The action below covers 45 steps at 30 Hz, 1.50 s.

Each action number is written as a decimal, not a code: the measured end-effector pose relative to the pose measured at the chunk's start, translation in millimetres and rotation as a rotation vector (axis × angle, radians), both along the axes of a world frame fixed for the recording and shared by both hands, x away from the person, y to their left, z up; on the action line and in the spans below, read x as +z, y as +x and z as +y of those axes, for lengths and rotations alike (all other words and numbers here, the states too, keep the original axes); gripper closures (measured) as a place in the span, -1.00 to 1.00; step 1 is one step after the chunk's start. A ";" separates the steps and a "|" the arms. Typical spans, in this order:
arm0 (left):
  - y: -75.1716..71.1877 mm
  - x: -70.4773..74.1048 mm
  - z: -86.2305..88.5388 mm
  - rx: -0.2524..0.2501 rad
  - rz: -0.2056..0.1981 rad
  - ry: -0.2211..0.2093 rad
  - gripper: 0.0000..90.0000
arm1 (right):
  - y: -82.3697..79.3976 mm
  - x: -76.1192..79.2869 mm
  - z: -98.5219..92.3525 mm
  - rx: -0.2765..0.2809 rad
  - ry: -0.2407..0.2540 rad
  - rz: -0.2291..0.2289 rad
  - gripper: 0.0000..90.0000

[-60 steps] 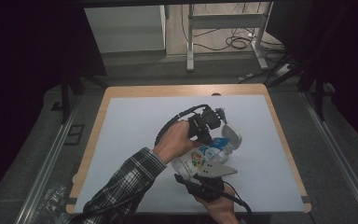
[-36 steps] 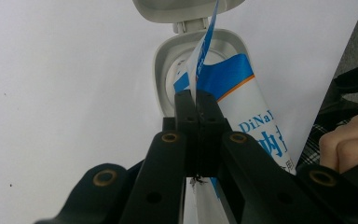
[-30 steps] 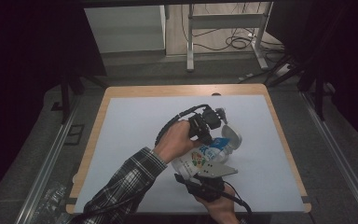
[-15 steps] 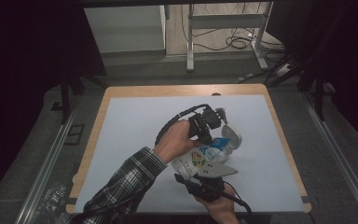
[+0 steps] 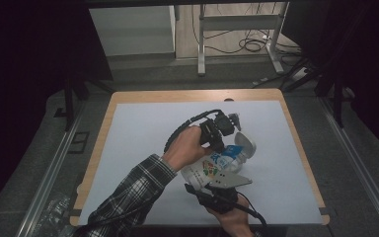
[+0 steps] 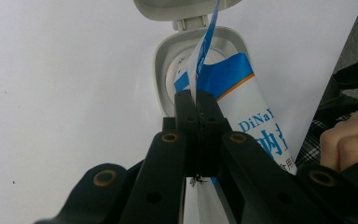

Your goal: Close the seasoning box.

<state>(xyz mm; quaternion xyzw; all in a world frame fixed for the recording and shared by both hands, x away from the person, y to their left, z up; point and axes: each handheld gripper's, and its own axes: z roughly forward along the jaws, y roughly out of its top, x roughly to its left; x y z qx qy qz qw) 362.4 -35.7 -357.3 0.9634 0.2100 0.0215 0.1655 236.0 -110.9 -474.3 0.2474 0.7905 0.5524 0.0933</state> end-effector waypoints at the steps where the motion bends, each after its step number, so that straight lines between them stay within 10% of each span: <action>1: 0.0 -0.1 -0.1 0.001 0.000 0.000 1.00 | -0.1 0.1 0.1 0.000 0.000 0.000 0.66; 45: 0.9 0.2 -4.2 0.000 0.003 0.013 1.00 | -0.1 3.0 -1.1 -0.004 0.011 0.002 0.66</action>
